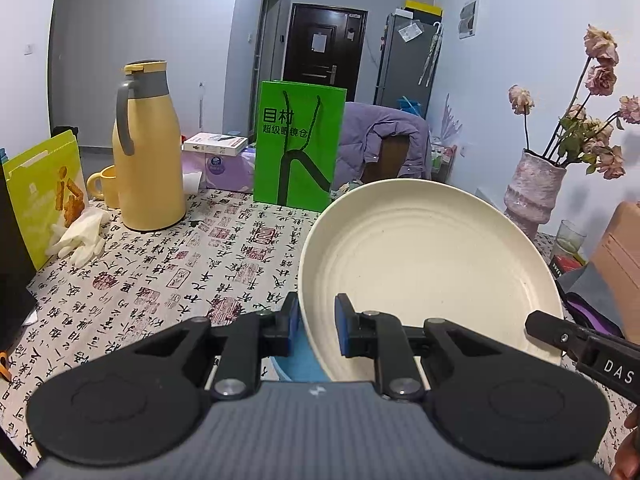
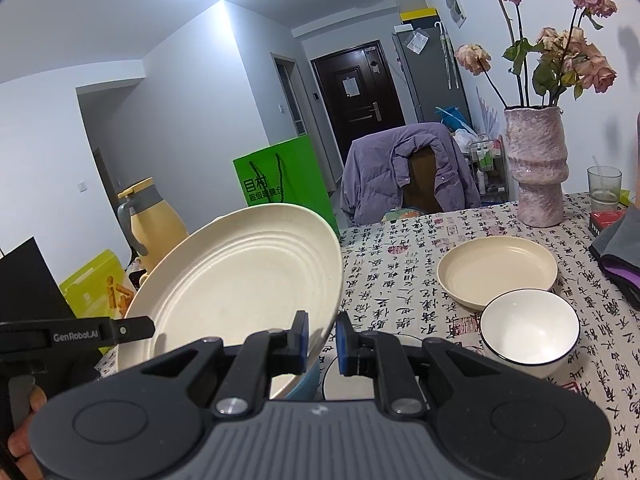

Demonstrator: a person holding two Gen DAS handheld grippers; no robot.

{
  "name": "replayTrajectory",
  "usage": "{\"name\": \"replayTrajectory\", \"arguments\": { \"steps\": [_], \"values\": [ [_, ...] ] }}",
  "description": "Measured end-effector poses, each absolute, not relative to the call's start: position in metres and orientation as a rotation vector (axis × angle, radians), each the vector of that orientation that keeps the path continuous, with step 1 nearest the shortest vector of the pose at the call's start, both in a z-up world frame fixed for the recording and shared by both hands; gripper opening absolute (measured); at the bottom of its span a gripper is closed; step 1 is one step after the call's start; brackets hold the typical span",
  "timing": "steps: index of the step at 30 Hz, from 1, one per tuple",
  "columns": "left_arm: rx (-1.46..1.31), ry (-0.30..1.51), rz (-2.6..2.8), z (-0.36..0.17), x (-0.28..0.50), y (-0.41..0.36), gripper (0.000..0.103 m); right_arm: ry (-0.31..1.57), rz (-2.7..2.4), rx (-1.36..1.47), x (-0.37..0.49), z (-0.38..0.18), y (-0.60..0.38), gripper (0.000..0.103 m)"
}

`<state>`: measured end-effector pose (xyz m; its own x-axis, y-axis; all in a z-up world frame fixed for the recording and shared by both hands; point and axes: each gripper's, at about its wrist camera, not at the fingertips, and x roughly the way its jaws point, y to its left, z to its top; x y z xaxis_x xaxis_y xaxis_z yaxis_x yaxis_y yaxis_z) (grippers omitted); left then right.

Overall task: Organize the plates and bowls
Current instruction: 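Carry the held cream plate with both tools back over the blue bowl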

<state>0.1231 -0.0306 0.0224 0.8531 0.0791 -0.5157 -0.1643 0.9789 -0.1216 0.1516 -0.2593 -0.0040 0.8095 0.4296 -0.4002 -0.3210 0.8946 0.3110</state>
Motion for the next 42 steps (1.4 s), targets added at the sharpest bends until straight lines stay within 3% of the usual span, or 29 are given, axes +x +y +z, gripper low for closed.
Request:
{"name": "replayTrajectory", "arguments": {
  "steps": [42],
  "values": [
    [-0.183, 0.521, 0.052, 0.007, 0.044, -0.037, 0.019, 0.48, 0.362, 0.254, 0.073, -0.019, -0.277, 0.014]
  ]
}}
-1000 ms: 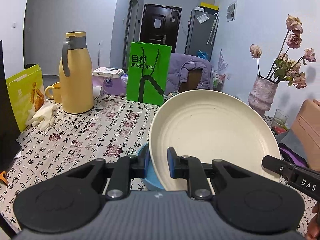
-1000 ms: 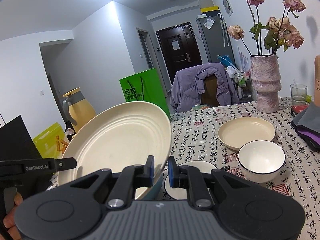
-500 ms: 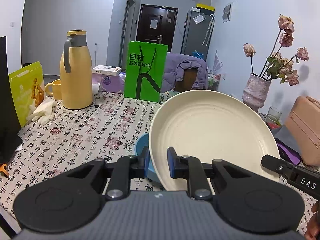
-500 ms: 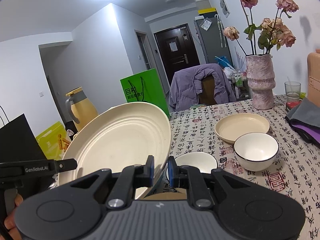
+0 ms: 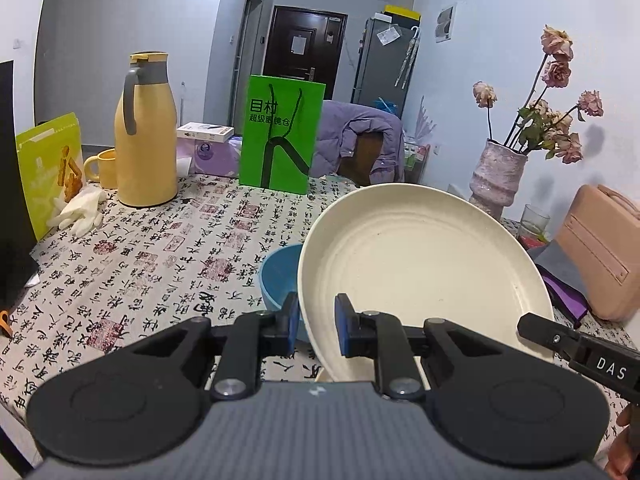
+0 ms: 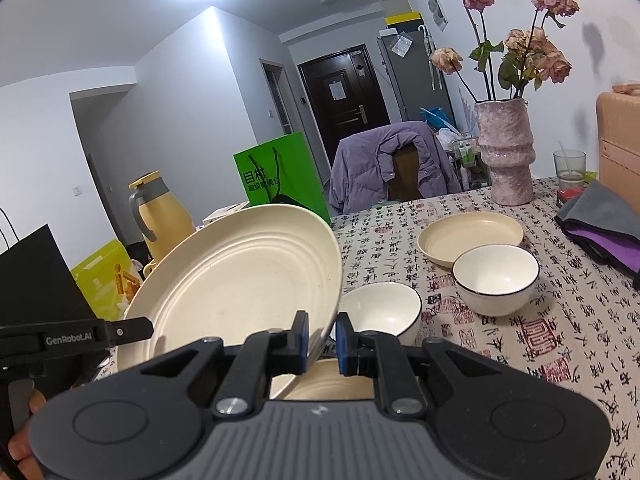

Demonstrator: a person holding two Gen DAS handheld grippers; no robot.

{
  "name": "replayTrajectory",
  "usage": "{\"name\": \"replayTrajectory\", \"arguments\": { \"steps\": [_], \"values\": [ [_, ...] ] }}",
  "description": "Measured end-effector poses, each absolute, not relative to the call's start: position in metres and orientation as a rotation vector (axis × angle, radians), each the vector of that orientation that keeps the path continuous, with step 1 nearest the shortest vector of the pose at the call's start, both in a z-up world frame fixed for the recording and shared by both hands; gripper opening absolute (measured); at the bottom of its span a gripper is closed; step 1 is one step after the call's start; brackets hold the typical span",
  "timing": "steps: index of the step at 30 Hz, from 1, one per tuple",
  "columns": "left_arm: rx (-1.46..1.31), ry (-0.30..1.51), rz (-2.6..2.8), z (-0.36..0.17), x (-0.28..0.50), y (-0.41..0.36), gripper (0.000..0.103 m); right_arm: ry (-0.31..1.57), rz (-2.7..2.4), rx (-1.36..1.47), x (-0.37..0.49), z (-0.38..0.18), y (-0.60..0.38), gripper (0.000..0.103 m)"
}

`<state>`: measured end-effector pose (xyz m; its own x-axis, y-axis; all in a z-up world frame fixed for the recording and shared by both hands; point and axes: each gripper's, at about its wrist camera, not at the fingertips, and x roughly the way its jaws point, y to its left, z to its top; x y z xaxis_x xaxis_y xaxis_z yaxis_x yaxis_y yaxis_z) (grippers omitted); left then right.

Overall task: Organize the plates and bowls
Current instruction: 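Carry the held cream plate with both tools back over the blue bowl, then lower the held cream plate with both tools onto the first cream plate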

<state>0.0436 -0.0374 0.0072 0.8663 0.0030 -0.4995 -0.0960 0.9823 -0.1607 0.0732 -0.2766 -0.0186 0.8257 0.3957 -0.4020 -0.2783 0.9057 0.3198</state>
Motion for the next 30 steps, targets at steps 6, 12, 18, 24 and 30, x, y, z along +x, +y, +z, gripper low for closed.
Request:
{"name": "replayTrajectory", "arguments": {
  "steps": [6, 12, 18, 24, 30],
  "values": [
    [-0.179, 0.533, 0.041, 0.0, 0.037, -0.039, 0.019, 0.487, 0.355, 0.257, 0.065, -0.024, -0.278, 0.014],
    [-0.177, 0.551, 0.028, -0.008, 0.033, -0.04, 0.019, 0.506, 0.35, 0.265, 0.059, -0.032, -0.28, 0.014],
    [-0.171, 0.566, 0.018, -0.016, 0.029, -0.043, 0.019, 0.532, 0.344, 0.279, 0.057, -0.041, -0.285, 0.014],
    [-0.158, 0.573, 0.013, -0.026, 0.027, -0.048, 0.019, 0.55, 0.334, 0.279, 0.054, -0.049, -0.286, 0.014],
    [-0.16, 0.589, 0.007, -0.035, 0.024, -0.049, 0.019, 0.575, 0.328, 0.282, 0.054, -0.057, -0.288, 0.014]
  ]
}}
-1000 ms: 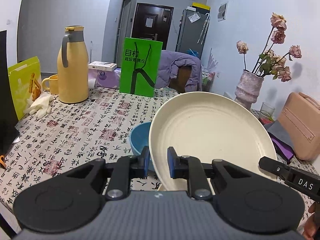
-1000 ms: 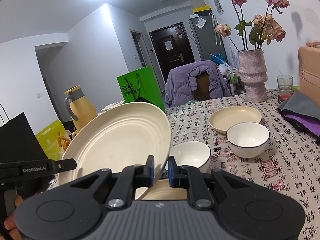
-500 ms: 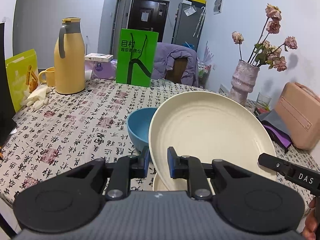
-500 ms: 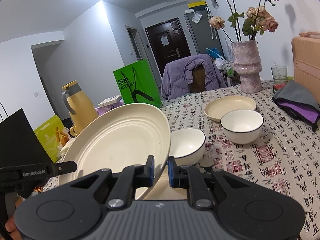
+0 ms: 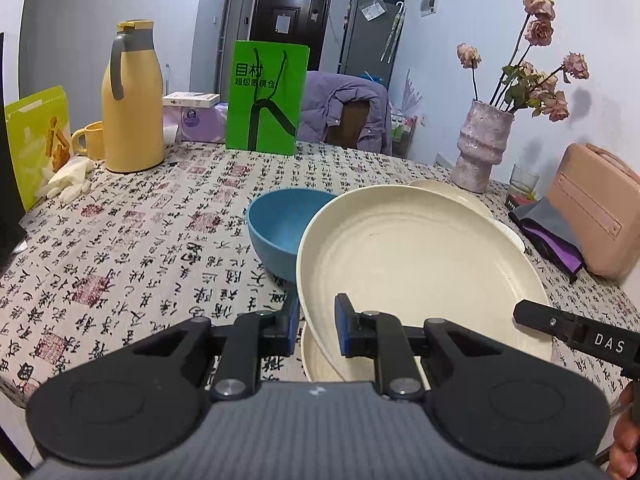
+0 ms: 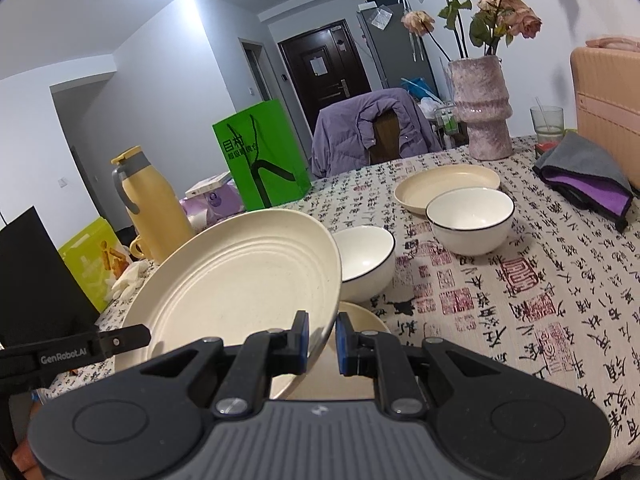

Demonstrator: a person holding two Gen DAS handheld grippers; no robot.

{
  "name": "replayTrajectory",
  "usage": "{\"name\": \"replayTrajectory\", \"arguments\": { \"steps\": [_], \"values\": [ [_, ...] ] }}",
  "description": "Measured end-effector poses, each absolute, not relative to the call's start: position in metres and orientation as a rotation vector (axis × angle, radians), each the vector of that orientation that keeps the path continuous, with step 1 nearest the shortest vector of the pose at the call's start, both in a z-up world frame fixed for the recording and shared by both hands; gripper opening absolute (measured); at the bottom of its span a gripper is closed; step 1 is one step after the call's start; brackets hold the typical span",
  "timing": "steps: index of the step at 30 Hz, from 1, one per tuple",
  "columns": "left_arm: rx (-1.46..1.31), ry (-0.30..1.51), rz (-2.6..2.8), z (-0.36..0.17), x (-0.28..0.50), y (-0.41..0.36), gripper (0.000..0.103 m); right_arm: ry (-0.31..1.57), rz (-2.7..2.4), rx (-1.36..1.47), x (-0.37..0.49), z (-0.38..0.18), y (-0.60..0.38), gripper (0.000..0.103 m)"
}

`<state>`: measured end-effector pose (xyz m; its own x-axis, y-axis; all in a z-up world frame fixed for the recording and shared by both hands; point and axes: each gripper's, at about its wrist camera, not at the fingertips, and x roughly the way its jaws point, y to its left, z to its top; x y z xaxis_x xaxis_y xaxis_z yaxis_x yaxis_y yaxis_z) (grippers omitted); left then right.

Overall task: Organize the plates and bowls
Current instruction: 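Lower the held cream plate with both tools onto the first cream plate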

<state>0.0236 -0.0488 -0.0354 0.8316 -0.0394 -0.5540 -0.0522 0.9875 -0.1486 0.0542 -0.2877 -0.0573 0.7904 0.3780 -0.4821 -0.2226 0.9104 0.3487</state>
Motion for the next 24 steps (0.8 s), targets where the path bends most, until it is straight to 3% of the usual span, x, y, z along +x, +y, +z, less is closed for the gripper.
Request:
{"name": "replayTrajectory", "arguments": {
  "steps": [24],
  "values": [
    [-0.161, 0.636, -0.002, -0.058, 0.025, -0.052, 0.019, 0.639, 0.313, 0.301, 0.06, -0.081, -0.292, 0.014]
  ]
}}
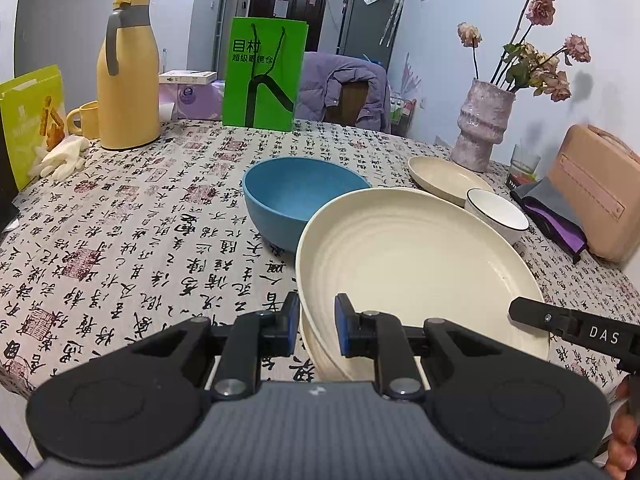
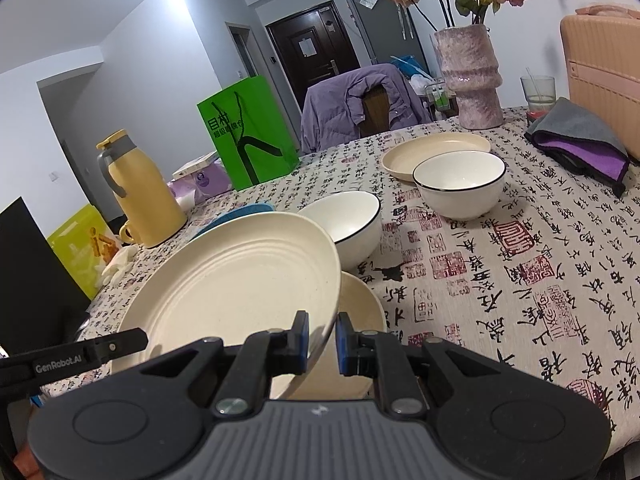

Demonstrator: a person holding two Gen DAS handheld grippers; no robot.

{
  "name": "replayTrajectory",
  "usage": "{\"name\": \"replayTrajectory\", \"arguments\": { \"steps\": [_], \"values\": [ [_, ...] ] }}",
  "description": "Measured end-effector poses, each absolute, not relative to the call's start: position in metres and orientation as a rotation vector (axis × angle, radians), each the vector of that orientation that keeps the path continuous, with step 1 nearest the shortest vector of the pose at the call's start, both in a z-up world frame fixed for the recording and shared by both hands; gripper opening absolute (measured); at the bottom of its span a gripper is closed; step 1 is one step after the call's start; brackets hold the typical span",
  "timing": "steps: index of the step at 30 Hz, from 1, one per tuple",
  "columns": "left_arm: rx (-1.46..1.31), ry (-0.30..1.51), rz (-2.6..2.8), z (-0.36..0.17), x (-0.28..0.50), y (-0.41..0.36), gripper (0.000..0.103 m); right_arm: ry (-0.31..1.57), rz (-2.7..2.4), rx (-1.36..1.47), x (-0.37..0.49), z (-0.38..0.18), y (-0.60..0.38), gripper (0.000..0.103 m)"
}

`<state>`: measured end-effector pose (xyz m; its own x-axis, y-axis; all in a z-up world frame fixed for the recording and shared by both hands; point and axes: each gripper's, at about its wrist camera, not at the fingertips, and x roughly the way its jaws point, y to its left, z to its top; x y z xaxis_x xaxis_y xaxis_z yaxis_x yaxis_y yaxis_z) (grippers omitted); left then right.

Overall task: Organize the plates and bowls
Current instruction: 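Lower the held cream plate with both tools onto the first cream plate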

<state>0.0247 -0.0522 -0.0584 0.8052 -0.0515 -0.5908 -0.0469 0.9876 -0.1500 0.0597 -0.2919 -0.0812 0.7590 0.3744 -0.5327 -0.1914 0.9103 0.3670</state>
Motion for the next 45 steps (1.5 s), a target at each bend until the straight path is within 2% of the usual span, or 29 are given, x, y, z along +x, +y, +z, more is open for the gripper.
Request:
{"name": "replayTrajectory", "arguments": {
  "steps": [45],
  "values": [
    [-0.068, 0.676, 0.014, -0.092, 0.045, -0.068, 0.019, 0.691, 0.256, 0.204, 0.076, -0.109, -0.283, 0.014]
  ]
}}
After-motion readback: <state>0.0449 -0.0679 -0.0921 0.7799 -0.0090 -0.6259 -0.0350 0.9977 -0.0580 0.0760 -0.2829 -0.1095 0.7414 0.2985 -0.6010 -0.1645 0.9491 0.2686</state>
